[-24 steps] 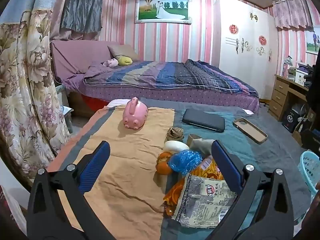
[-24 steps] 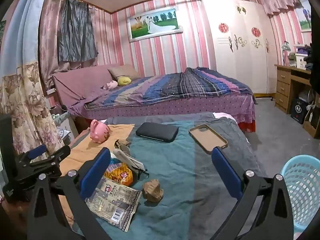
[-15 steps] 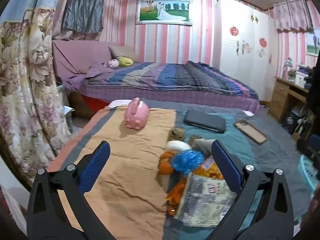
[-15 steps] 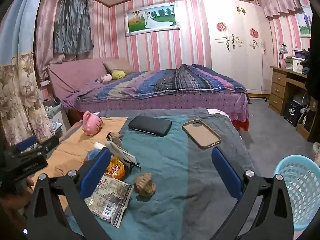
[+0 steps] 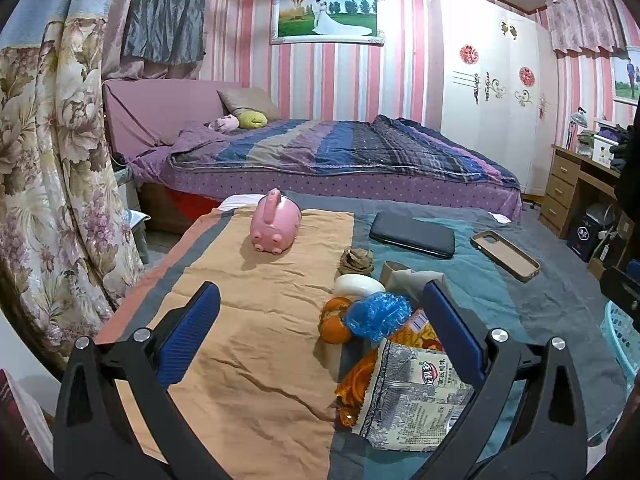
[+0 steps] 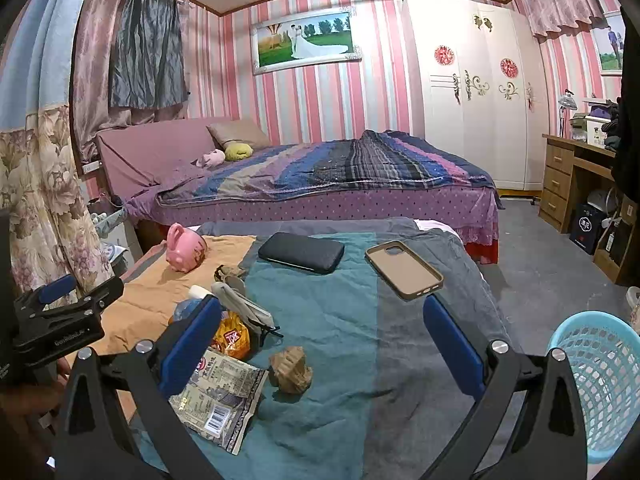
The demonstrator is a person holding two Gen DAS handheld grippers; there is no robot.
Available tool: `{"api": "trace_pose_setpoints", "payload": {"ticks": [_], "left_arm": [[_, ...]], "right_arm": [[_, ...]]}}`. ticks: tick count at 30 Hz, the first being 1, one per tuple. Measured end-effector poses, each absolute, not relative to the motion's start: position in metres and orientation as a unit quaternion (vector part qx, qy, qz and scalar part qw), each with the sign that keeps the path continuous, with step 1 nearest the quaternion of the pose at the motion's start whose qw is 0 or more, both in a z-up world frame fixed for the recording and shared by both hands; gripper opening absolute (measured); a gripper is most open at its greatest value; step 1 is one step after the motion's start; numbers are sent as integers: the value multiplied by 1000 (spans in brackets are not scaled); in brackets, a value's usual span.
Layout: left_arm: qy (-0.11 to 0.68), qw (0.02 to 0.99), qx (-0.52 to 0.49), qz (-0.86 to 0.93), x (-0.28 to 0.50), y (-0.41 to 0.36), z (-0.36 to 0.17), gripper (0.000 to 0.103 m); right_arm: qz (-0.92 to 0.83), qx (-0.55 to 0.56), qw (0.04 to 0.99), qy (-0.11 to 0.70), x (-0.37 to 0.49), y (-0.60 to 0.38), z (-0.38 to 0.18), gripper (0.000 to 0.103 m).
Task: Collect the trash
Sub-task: 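Move both tools toward the pile of trash on the cloth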
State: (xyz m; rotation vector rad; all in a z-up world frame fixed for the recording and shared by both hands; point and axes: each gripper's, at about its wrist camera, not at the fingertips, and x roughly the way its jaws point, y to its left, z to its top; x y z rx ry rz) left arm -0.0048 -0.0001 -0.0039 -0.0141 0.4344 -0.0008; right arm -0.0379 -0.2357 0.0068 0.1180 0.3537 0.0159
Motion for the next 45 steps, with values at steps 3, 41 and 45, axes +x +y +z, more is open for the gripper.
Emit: {"api": "trace_pose_setpoints", "payload": {"ticks": [3,41,45], "left_arm": [[216,976,-7,1,-5,0,-4,98],[230,972,-35,27,39,20,9,98],[236,970,-45,42,24,32,16,98]], "right_arm": [[6,53,983,174,-38,-236,7,99],[15,-28,986,163,2,-209,36,99],[6,-6,982,187,5,-214,35,99]]}}
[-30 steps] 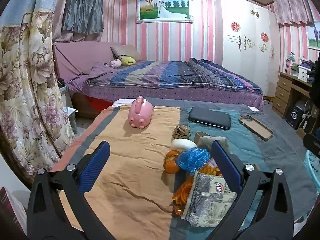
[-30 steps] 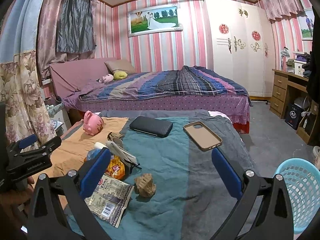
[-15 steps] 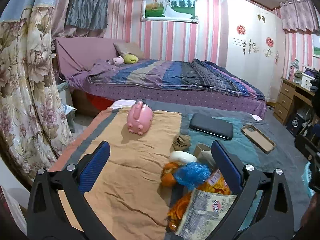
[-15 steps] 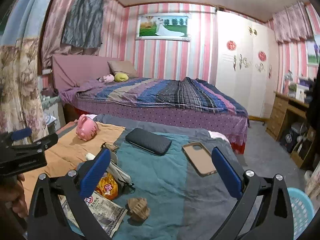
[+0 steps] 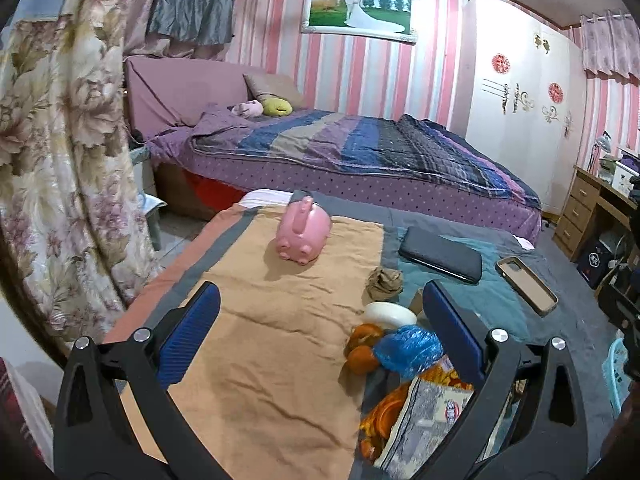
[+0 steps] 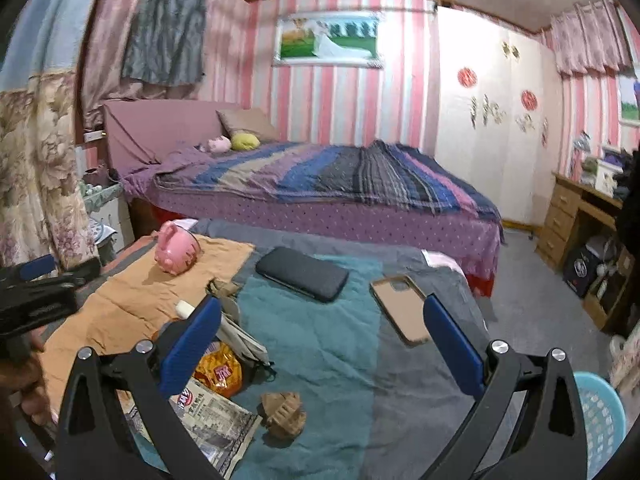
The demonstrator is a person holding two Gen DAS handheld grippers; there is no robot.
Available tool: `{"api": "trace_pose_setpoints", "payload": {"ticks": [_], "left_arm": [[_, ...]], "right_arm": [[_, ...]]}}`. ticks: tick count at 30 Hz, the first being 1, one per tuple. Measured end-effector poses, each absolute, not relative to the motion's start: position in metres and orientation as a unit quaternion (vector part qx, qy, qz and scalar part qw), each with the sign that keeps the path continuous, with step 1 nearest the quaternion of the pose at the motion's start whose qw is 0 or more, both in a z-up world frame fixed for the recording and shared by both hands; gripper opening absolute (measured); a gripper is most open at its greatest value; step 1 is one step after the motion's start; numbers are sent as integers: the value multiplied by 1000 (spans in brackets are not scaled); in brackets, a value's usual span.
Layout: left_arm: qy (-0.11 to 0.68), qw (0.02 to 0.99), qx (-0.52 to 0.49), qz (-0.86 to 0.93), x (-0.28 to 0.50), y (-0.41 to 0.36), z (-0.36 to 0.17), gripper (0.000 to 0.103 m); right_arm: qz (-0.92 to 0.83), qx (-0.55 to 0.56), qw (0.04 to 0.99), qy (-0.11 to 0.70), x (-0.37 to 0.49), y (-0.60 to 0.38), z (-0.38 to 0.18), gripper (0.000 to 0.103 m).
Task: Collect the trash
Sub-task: 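Move both tools toward the pile of trash on the cloth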
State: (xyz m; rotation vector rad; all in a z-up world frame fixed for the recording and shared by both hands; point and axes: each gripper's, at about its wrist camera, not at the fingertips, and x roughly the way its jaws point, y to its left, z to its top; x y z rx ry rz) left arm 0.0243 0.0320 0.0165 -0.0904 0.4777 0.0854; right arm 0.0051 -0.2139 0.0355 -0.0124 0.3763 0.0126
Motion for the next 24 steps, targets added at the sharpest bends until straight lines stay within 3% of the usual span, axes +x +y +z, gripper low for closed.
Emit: {"api": "trace_pose_setpoints", "payload": {"ticks": [14,18,24], "left_arm": [[251,966,-50,34,0,32,22,98],[252,965,-69,27,-2,29,8,98],[267,963,-20,16,-1,24,-18,98]], "right_arm": [[15,42,978,202,-17,-229,43,99],[9,18,979,202,-13,-221,28,99],[49,1,972,231,-15,-219,-7,99]]}}
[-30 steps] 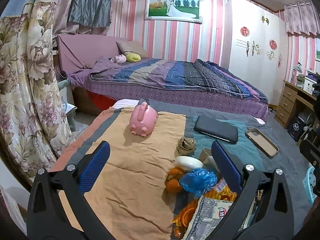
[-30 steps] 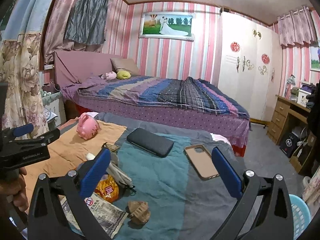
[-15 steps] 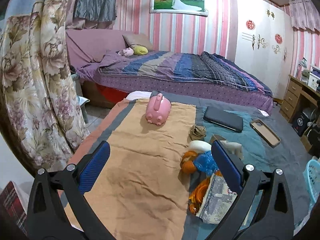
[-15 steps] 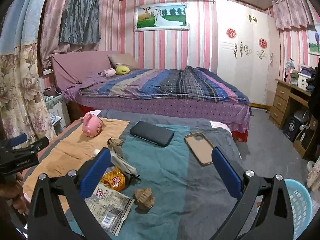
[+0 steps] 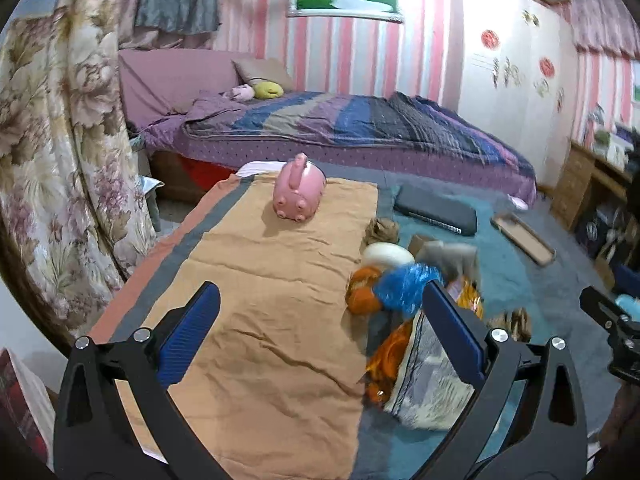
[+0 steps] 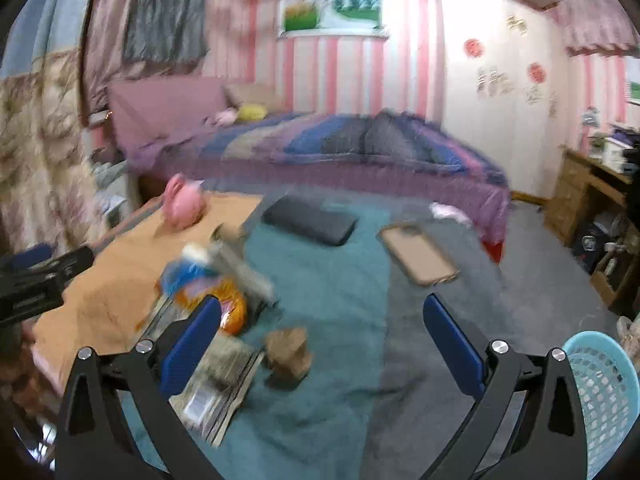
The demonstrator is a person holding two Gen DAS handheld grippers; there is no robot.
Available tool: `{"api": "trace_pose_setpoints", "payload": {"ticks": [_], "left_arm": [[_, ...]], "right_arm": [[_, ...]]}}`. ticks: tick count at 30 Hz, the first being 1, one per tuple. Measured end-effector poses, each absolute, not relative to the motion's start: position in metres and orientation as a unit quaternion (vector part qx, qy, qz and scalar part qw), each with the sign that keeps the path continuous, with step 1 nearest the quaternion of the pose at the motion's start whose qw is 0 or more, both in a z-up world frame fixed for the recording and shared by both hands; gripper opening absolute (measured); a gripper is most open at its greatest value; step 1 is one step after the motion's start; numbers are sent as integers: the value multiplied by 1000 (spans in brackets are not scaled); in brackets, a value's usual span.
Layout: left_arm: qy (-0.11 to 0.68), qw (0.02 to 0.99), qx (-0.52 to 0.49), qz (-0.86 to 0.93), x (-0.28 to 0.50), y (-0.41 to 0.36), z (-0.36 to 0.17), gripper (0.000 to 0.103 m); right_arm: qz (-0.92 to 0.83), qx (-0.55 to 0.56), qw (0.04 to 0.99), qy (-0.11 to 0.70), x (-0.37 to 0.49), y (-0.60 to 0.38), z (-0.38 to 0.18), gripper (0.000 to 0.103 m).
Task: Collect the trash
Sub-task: 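Move both tools toward the pile of trash on the cloth, then grasp the patterned snack bag with the right gripper and lift it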
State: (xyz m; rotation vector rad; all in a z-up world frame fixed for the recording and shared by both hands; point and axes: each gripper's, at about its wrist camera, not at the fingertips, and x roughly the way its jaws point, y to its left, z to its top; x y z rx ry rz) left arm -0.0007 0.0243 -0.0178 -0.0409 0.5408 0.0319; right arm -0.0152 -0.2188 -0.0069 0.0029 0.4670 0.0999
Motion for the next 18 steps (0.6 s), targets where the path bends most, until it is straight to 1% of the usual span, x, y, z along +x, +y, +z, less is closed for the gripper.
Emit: {"api": "trace_pose_setpoints", "payload": {"ticks": [2,5,10,14,18], "left_arm": [[262,965,0,18,-3,25,-20,98],[267,963,-9,20,0,36,-23,98],[274,961,-26,35,8,48,-30,98],[281,959,-24,31,9,48,-33,98],[280,959,-21,31,7,48,-33,98]], "right_arm": [[56,-6,971,232,-17,-218,-10,99],[47,-9,972,232,-17,-223,-13,99],[47,44,970,234,-11,-234,-13,99],[50,37,972,227,-10,-227,-13,99],[58,31,968,242,-9,-221,-18,99]]}}
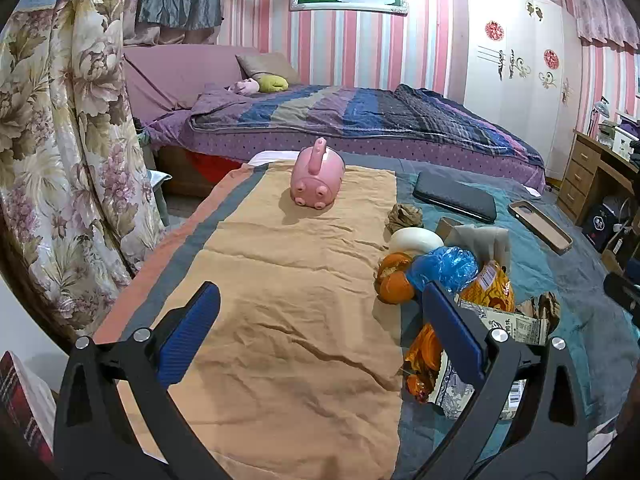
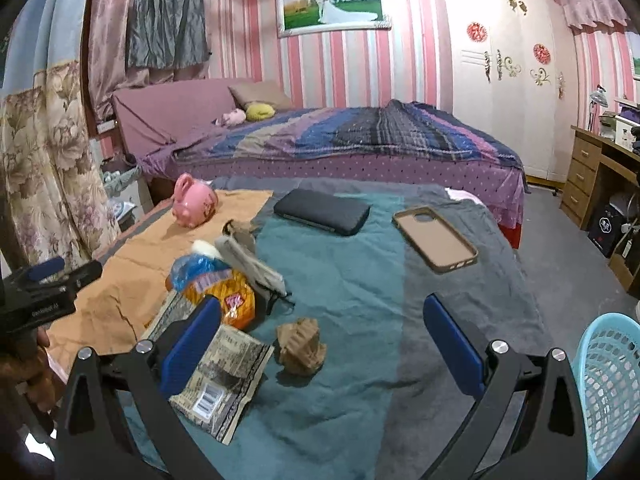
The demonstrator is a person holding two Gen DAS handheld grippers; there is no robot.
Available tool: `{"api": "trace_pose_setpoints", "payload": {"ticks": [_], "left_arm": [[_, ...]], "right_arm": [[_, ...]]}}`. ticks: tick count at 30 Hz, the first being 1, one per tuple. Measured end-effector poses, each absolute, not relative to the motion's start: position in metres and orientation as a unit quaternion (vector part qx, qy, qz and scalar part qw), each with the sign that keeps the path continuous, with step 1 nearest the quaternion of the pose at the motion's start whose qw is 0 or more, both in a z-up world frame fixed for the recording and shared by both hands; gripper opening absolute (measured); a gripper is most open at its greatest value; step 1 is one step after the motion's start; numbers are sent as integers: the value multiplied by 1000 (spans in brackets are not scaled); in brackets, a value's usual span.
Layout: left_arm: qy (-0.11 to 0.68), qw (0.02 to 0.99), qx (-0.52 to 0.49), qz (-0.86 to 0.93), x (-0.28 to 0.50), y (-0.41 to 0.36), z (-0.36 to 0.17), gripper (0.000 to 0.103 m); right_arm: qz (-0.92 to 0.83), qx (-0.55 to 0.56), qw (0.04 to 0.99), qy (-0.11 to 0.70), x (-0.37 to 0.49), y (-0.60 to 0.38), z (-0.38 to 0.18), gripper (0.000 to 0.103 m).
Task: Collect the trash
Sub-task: 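Grasp the patterned snack bag with the right gripper and lift it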
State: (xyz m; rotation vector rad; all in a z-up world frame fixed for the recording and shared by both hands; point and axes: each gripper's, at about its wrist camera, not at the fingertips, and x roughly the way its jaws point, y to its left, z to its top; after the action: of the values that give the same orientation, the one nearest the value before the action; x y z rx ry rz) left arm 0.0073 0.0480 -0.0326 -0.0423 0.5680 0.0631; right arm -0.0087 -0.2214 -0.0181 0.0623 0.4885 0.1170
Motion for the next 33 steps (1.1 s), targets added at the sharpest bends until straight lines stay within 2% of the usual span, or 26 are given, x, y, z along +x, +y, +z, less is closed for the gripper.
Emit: {"api": "trace_pose_setpoints", "payload": {"ticks": [8,17,33], "left_arm": [[296,955,-10,25,7,43,-43,98],[306,952,-4,-19,-1,29,-49,98],[330,941,-4,-71,-1,-7,-62,95]], "right_arm": [[84,-7,964,253,-13,-204,-28,99],[44,19,958,281,4,-237,-39,99],[48,28,959,277,3,-240,-39,99]]}}
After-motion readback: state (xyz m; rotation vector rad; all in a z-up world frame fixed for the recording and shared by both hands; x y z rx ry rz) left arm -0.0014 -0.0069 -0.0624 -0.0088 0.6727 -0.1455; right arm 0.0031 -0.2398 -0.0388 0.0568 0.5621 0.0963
